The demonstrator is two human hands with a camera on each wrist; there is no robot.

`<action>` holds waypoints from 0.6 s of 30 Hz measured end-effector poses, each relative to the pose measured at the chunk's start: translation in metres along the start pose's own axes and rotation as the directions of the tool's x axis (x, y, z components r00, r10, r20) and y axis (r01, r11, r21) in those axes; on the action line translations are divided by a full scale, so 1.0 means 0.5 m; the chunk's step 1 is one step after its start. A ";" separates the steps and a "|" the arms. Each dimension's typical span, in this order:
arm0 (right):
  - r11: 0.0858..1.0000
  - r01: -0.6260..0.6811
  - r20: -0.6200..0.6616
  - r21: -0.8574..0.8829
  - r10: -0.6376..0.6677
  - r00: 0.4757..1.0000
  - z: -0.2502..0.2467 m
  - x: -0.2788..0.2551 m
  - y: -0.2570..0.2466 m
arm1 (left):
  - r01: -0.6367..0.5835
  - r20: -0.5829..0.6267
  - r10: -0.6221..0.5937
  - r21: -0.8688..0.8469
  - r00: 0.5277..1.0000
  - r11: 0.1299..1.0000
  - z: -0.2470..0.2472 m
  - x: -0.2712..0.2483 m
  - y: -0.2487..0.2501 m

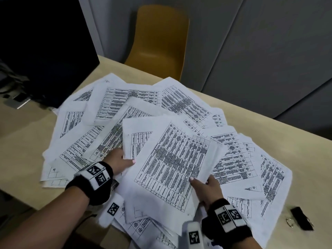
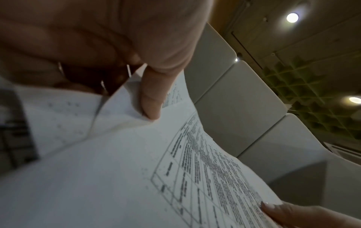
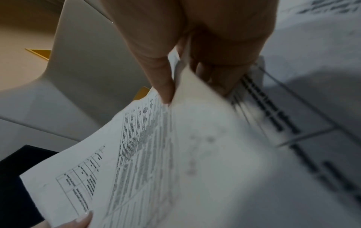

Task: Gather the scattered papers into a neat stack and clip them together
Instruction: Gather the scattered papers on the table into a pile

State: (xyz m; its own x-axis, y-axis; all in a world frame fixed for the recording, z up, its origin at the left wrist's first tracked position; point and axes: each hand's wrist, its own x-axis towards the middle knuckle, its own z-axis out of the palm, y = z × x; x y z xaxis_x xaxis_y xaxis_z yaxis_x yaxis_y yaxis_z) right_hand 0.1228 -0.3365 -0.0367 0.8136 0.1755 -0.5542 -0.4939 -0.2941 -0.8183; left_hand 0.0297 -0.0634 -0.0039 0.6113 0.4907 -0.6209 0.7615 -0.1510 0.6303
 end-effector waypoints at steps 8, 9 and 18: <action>0.987 -0.017 -0.110 0.159 0.034 0.993 -0.055 -0.026 -0.003 | 0.039 -0.381 0.109 0.361 0.918 0.932 -0.075 0.034 -0.004; 0.985 -0.028 -0.119 0.172 0.049 0.992 -0.064 -0.032 0.005 | 0.075 -0.351 0.073 0.390 0.933 0.918 -0.075 0.036 -0.007; 0.977 -0.085 -0.175 0.195 0.120 0.977 -0.027 -0.089 0.030 | -0.114 -0.087 0.123 0.106 0.989 0.988 -0.077 0.024 -0.026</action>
State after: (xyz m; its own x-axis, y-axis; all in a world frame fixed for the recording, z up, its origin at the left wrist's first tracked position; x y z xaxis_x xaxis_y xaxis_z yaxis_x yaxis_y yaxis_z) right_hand 0.0835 -0.3616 -0.0222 0.7896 -0.0282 -0.6129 -0.6114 -0.1194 -0.7822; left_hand 0.0188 -0.0225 -0.0013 0.6794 0.5413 -0.4954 0.7054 -0.2958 0.6441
